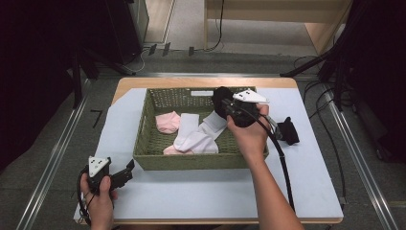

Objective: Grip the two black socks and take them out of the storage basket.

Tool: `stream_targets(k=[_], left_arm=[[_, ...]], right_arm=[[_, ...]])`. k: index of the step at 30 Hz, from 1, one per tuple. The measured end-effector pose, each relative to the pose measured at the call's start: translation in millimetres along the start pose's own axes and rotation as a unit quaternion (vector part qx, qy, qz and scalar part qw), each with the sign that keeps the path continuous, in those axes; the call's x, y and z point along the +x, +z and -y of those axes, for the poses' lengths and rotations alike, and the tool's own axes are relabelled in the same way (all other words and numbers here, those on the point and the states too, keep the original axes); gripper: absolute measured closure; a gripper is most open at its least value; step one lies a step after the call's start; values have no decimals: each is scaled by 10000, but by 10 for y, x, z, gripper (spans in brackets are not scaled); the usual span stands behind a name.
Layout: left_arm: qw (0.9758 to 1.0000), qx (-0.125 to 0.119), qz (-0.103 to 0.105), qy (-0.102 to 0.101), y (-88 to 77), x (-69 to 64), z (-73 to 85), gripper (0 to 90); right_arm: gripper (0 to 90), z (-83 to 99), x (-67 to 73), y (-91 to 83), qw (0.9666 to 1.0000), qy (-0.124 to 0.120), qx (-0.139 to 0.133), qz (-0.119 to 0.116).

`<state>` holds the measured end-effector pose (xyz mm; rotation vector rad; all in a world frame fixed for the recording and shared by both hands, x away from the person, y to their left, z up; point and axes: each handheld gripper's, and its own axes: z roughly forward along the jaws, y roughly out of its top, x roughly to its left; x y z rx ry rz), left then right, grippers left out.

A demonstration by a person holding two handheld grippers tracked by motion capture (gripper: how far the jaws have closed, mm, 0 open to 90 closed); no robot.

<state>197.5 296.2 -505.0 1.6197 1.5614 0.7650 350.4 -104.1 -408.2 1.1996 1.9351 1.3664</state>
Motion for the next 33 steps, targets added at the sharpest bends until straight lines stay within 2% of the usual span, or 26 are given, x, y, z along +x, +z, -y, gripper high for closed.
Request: stream_targets(k=[7,10,12,16,19,22,25,33], left_arm=[[10000,-15,2,-2,-1,-3,1,149],[10000,-21,2,-11,1,-3,1,149],[10000,-7,-7,-7,1,-4,0,149],[10000,-15,6,-2,-1,-2,1,149],[10000,-19,5,-12,0,-2,1,149],[10000,-19,2,-10,0,-3,1,149],[10000,-19,2,-5,-1,-3,1,149],[10000,-3,-3,5,-1,-3,1,149]], right_arm=[[872,-126,170,-178,9978,-79,-536,-381],[872,-194,203,-278,9950,80,-836,-536],[872,-240,213,-327,9942,62,-917,-555],[872,-259,173,-352,9944,85,-969,-418],[872,-249,148,-378,9930,11,-1147,-292],[871,-255,149,-422,9898,-124,-1416,-136],[871,-289,144,-491,9848,-185,-1729,38],[870,-406,72,-663,9745,-276,-2204,316]])
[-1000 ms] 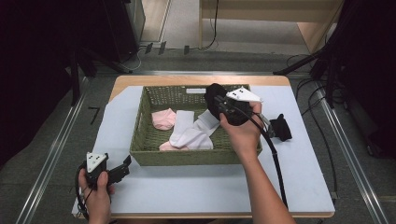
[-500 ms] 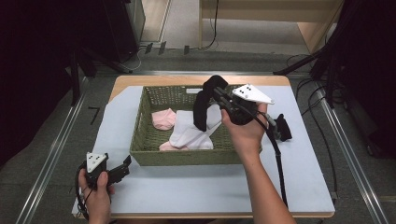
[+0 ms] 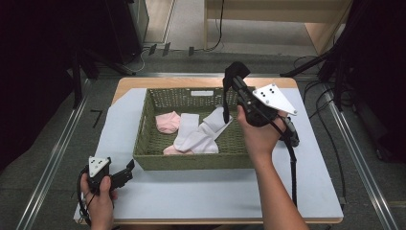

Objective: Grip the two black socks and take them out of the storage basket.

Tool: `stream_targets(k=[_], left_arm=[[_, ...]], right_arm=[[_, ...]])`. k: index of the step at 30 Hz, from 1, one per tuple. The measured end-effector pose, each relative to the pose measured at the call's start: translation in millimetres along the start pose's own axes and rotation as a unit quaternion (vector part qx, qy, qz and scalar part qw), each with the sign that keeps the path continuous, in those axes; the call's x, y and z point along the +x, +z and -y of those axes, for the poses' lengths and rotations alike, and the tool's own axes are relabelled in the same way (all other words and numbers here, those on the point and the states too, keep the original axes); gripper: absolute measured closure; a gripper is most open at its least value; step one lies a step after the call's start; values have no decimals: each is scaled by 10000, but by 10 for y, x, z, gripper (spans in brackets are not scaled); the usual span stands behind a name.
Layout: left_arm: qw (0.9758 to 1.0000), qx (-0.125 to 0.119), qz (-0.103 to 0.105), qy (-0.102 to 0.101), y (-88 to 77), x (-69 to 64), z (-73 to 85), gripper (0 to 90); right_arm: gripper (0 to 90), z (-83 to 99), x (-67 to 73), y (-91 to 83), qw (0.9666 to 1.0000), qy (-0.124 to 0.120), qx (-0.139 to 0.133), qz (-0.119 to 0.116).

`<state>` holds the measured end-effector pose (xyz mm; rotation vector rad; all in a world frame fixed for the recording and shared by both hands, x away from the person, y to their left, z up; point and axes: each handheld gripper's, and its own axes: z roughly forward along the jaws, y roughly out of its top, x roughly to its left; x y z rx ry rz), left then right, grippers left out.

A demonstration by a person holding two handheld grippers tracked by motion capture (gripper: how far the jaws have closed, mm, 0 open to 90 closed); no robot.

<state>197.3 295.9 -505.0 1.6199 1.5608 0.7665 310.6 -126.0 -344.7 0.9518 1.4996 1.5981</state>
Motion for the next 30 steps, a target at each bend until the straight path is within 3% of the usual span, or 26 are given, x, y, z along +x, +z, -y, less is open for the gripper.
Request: stream_targets(k=[6,12,17,30], left_arm=[[10000,-11,0,-3,0,-1,1,149],[10000,-16,0,-2,1,-1,2,149],[10000,-22,5,-5,1,-2,2,149],[10000,-25,-8,14,-3,-3,3,149]], right_arm=[[868,-130,-97,-65,9989,-108,-380,271],[868,-213,-159,-127,9968,-286,-580,469],[868,-302,-249,-208,9946,-238,-772,655],[868,-406,-641,-481,9891,-250,-822,1198]])
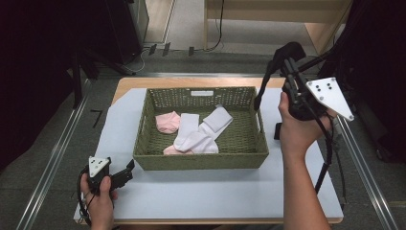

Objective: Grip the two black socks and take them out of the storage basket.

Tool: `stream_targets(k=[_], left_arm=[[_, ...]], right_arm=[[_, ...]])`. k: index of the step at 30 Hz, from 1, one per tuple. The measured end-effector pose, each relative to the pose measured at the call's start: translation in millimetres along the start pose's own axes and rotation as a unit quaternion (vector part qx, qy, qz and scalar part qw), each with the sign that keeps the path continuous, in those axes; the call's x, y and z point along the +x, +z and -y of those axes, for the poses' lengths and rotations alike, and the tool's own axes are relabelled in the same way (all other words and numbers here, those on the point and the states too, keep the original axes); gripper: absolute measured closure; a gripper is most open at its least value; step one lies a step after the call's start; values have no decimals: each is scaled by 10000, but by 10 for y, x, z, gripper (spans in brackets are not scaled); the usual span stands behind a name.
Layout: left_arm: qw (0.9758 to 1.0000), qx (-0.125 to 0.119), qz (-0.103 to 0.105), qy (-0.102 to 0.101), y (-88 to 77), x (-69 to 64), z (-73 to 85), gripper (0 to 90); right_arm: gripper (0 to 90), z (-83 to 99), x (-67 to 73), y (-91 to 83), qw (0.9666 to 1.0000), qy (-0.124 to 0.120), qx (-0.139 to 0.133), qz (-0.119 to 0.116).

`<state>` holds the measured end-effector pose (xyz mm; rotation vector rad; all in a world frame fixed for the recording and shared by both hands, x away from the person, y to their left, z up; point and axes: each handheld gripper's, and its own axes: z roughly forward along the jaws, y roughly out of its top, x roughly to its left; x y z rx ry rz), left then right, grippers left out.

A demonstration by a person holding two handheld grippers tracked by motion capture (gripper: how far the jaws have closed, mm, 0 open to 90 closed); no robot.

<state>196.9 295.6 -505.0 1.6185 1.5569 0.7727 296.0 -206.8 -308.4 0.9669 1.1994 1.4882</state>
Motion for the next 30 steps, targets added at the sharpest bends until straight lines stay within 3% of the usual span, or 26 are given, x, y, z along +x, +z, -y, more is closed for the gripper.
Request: stream_targets(k=[8,18,21,24,30], left_arm=[[10000,-16,-11,23,-9,-1,1,149],[10000,-61,-26,21,-10,-7,6,149],[10000,-63,-36,22,-12,-8,6,149],[10000,-70,-40,24,-14,-9,7,149],[10000,-80,-42,42,-20,-9,9,149]], right_arm=[[867,186,-334,-147,9989,81,233,394],[842,759,-594,-305,9924,213,979,710],[735,924,-642,-345,9904,266,1207,626],[583,1041,-677,-402,9898,254,1262,613],[460,1173,-767,-581,9885,338,1319,651]])
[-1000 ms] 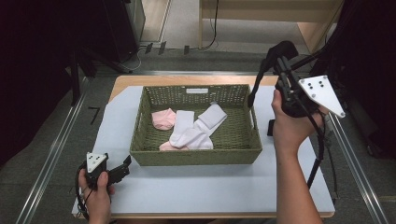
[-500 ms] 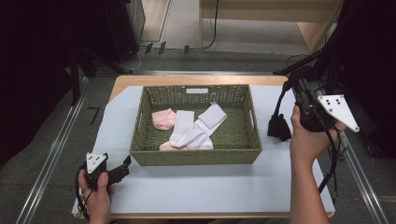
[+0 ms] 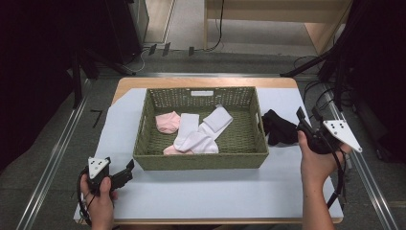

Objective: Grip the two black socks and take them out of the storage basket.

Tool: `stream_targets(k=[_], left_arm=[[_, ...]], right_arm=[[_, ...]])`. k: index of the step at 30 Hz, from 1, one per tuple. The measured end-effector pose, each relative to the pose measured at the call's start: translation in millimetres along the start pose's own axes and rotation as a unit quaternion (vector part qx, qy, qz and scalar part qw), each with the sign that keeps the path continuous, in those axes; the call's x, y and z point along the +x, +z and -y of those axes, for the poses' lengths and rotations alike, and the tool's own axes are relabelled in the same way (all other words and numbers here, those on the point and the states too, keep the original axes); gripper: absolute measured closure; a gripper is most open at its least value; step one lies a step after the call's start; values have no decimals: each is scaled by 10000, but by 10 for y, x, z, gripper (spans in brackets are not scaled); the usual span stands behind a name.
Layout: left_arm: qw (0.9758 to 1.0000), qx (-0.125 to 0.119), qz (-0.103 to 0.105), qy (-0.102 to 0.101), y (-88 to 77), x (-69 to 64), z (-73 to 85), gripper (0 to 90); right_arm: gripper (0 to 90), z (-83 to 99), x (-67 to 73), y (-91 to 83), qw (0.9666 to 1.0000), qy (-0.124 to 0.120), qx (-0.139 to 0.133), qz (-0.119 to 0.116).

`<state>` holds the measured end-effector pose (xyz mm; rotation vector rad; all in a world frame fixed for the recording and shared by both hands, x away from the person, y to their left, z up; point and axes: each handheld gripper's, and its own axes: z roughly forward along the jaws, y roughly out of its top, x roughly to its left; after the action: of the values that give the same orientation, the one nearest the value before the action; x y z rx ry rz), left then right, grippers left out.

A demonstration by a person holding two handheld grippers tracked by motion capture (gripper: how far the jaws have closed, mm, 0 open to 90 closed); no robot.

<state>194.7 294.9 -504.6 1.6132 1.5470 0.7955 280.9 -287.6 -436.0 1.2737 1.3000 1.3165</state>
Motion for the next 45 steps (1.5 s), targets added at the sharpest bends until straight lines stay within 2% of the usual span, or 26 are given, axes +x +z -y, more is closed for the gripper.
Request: stream_targets(k=[10,16,19,20,24,28,32,36,40,45], left_arm=[[10000,-31,-13,32,-5,-7,3,149],[9999,-81,-49,71,-14,-16,8,149],[9999,-105,-58,77,-15,-21,10,149],[9999,-113,-59,76,-16,-23,11,149],[9999,-124,-57,88,-22,-22,12,149],[9998,-163,-48,93,-23,-23,15,149],[9998,-153,-44,98,-23,-24,14,149],[9998,-121,-59,122,-23,-28,13,149],[9998,-114,-63,142,-18,-35,12,150],[10000,-92,7,33,-15,-8,9,153]], right_arm=[[328,281,-389,-320,9994,182,279,125],[321,412,-597,-516,9984,361,406,161],[306,473,-648,-585,9979,359,519,156],[301,505,-669,-622,9974,249,675,60],[293,565,-693,-695,9960,56,890,41],[279,622,-740,-793,9960,236,858,-28],[208,715,-794,-909,9937,-82,1103,-191],[195,812,-837,-1004,9950,264,918,-276],[187,904,-826,-1006,9951,417,828,-346],[164,917,-759,-992,9955,102,887,-315]])
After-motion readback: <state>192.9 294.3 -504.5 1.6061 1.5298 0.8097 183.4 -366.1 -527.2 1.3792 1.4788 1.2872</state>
